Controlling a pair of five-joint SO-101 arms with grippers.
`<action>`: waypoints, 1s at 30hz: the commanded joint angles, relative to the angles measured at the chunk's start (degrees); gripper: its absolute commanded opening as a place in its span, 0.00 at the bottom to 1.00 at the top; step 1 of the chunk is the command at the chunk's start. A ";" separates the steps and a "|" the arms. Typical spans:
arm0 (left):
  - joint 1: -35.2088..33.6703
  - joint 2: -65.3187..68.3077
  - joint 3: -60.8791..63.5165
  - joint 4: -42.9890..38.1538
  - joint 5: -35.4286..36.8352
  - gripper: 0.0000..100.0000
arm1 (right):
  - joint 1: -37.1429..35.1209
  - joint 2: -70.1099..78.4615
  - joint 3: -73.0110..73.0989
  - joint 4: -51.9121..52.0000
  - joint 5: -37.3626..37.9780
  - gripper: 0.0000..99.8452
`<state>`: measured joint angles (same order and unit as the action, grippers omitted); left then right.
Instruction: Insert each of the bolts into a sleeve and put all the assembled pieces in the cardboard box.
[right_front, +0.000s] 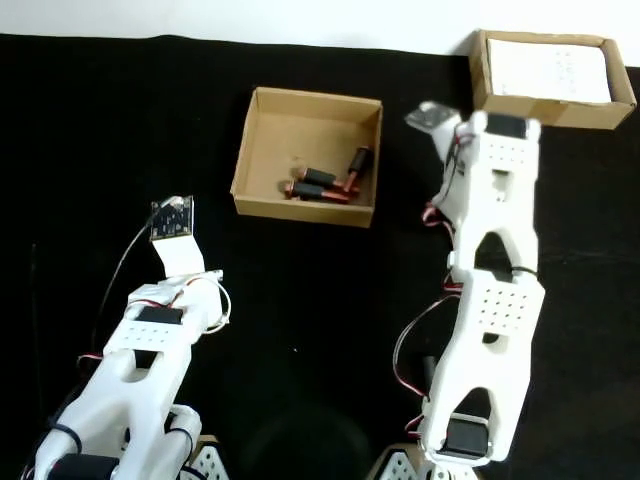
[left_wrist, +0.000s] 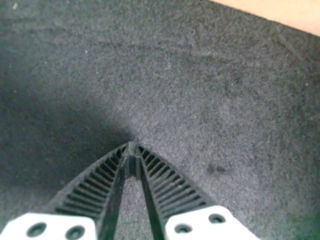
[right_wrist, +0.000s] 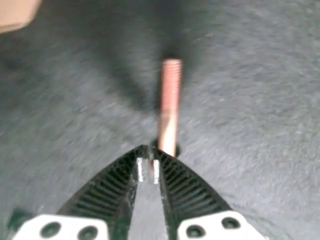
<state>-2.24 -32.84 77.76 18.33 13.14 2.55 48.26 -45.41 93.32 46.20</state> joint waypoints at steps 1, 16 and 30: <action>-0.31 -0.13 -1.71 -0.62 0.00 0.01 | 0.84 -4.62 2.59 -7.60 -1.58 0.01; -0.31 -0.13 -1.80 -0.62 0.00 0.01 | 0.57 6.37 2.51 -22.55 -1.14 0.01; -0.31 -0.13 -1.98 -0.70 -0.09 0.01 | -13.05 6.90 -1.10 -1.01 -1.32 0.01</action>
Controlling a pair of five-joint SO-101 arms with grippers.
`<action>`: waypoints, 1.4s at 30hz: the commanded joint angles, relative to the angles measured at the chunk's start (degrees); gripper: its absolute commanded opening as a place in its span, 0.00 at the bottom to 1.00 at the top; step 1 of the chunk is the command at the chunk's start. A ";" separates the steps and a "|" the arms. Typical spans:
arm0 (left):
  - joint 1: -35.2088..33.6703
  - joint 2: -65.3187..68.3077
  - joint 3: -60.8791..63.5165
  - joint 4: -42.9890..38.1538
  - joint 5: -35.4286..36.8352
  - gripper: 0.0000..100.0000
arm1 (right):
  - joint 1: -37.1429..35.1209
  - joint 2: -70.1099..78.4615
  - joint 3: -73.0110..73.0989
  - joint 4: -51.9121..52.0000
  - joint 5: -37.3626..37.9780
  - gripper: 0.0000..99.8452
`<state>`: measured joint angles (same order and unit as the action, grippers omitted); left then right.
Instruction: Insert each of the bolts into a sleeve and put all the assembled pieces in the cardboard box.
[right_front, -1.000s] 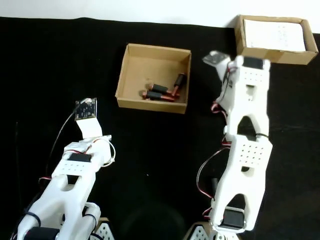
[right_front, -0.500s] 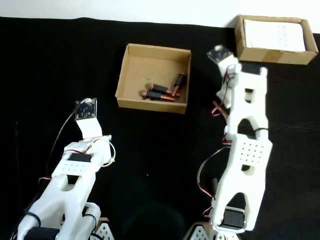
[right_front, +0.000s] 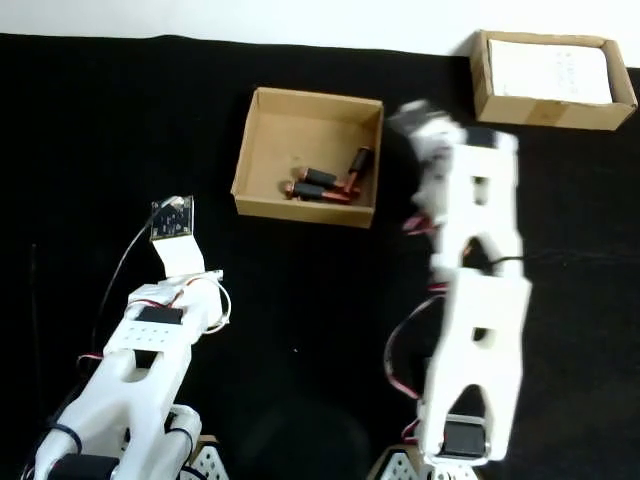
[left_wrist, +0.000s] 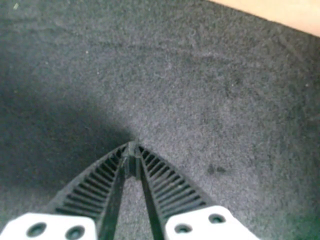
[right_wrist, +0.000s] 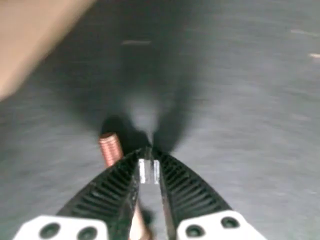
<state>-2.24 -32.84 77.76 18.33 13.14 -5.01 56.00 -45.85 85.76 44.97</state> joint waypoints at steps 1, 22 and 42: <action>-0.31 -0.13 -1.98 -0.70 -0.09 0.01 | -6.37 -1.01 -1.10 8.13 -0.18 0.01; -1.01 0.13 -4.79 2.02 -4.31 0.04 | 14.64 -8.31 -51.21 11.30 -4.84 0.01; 18.77 48.92 -95.52 72.70 -51.52 0.27 | 53.49 -6.90 -33.63 15.08 -12.84 0.01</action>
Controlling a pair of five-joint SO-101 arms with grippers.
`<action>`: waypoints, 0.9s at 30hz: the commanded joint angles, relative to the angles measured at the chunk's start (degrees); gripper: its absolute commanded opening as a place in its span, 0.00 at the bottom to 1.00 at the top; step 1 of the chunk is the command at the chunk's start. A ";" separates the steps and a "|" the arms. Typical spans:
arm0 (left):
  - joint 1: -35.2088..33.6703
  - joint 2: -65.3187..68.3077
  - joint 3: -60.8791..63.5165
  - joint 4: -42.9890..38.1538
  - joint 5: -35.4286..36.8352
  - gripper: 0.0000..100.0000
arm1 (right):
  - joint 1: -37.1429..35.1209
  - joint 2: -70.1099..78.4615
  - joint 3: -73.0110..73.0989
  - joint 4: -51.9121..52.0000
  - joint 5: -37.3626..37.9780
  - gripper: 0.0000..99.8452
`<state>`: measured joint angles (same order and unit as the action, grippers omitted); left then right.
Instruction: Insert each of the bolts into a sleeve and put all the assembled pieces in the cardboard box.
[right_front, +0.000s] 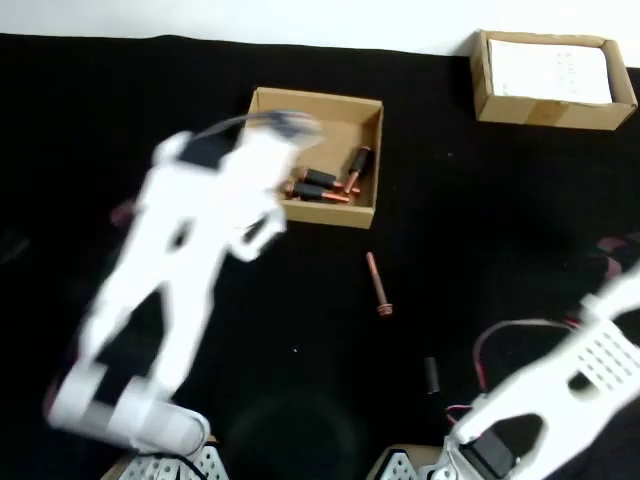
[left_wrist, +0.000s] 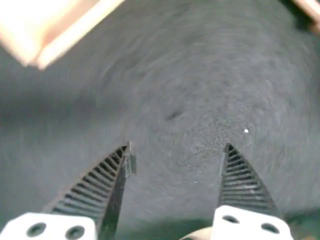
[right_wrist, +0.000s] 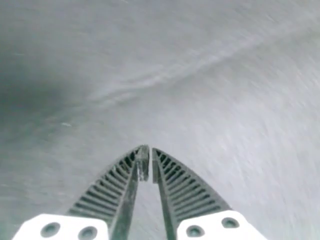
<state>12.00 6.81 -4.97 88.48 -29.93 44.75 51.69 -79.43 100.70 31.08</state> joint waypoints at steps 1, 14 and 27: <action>5.93 13.32 -16.57 2.90 -11.08 0.27 | 5.23 -2.86 -0.04 0.13 2.11 0.01; 21.85 53.41 -66.77 9.67 -29.54 0.27 | 23.52 -2.95 -16.84 0.40 14.86 0.01; 26.15 46.46 -65.27 12.13 -34.73 0.27 | 16.40 -4.88 -20.18 0.57 5.10 0.10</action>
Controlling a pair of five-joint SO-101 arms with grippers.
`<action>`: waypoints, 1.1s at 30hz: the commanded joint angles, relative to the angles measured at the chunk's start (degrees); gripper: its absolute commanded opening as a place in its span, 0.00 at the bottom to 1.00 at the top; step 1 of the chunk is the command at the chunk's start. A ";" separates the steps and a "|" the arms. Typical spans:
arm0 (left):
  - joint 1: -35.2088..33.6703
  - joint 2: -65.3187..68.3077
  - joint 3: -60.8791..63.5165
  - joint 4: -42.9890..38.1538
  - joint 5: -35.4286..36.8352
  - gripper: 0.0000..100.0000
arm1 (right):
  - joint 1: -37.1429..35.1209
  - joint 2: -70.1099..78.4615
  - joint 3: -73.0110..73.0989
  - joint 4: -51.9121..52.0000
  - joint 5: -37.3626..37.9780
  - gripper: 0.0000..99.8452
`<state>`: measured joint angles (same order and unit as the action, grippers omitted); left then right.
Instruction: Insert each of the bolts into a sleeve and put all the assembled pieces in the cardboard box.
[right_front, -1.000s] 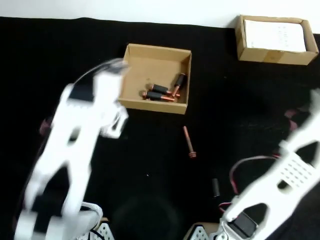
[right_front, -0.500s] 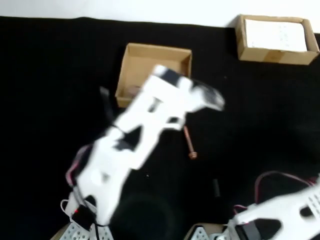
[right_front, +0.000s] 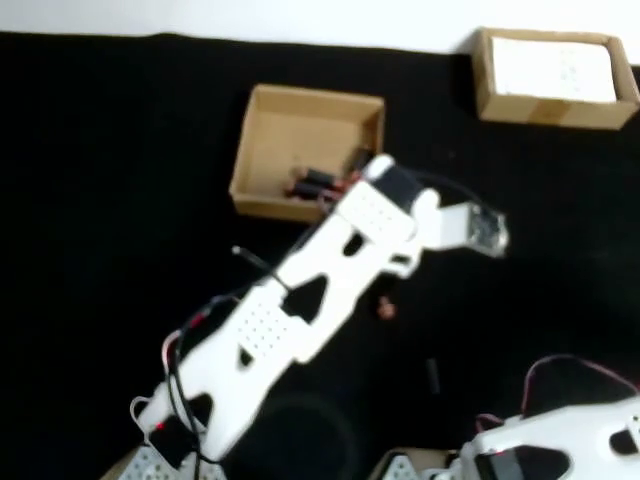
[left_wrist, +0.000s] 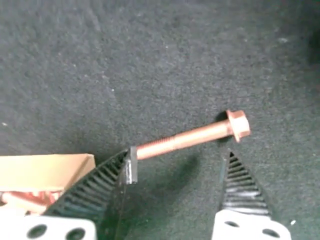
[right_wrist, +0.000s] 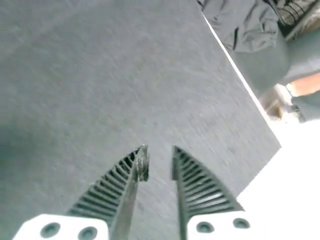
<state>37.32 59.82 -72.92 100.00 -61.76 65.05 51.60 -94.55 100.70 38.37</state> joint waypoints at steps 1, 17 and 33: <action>0.84 -7.87 5.32 0.62 -4.92 0.27 | -5.23 -5.49 -5.05 0.57 -2.81 0.10; 1.71 2.42 -2.42 0.18 -28.75 0.27 | -12.09 -8.48 -0.48 0.48 -4.22 0.10; 3.91 17.63 -14.90 0.44 -30.68 0.01 | -11.21 -8.13 -0.04 0.31 -4.22 0.10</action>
<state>41.36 77.23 -86.37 100.97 -85.93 53.54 47.12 -94.55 100.70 34.24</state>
